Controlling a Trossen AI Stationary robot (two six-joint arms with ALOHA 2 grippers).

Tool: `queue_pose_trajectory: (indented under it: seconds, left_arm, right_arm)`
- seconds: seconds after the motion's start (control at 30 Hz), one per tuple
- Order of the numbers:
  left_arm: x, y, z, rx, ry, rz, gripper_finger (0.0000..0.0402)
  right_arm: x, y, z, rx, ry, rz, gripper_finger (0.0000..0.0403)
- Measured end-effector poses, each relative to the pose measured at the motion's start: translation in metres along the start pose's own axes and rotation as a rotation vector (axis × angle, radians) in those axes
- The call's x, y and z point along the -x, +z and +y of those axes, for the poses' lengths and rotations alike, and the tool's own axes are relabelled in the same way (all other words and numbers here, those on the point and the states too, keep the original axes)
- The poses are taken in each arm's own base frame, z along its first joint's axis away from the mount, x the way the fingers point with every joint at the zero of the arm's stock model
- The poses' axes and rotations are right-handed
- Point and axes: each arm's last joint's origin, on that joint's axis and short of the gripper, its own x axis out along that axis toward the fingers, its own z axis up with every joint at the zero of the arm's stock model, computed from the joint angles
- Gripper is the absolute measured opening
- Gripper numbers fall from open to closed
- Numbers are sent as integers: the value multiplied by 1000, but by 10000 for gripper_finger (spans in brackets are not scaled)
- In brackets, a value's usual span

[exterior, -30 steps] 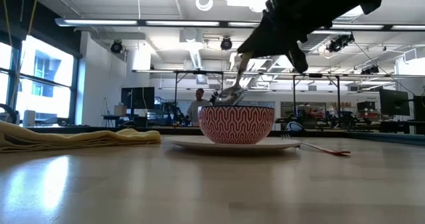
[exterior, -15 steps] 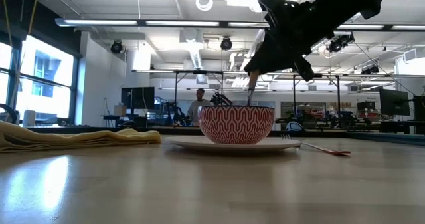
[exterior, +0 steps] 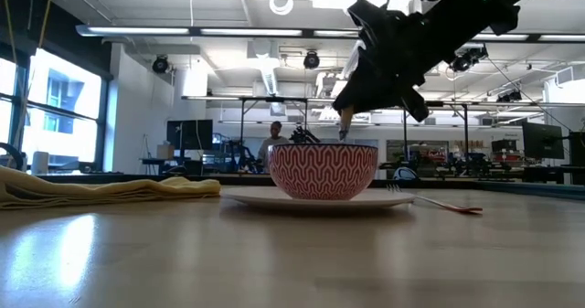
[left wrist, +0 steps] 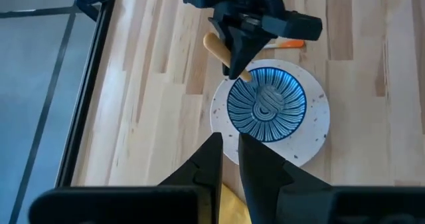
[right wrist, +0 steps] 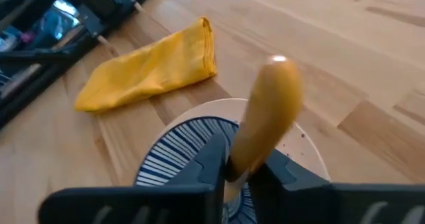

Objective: Set table place
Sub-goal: Put the yellow spoon into the blue patterned bowl

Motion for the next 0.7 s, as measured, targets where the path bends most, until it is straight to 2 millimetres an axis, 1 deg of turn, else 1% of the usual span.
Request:
queue_pose_trajectory:
  seconds: [0.17,0.3,0.43,0.7]
  left_arm:
    - [0,0,0,0,2,0,40]
    - [0,0,0,0,2,0,40]
    - [0,0,0,0,2,0,40]
    - [0,0,0,-1,2,1,40]
  right_arm:
    - [-1,-4,-3,25,-23,25,76]
    - [-1,-3,-3,19,-20,22,98]
    - [-1,-3,-2,17,-19,17,108]
    - [-1,-3,-3,19,-20,15,110]
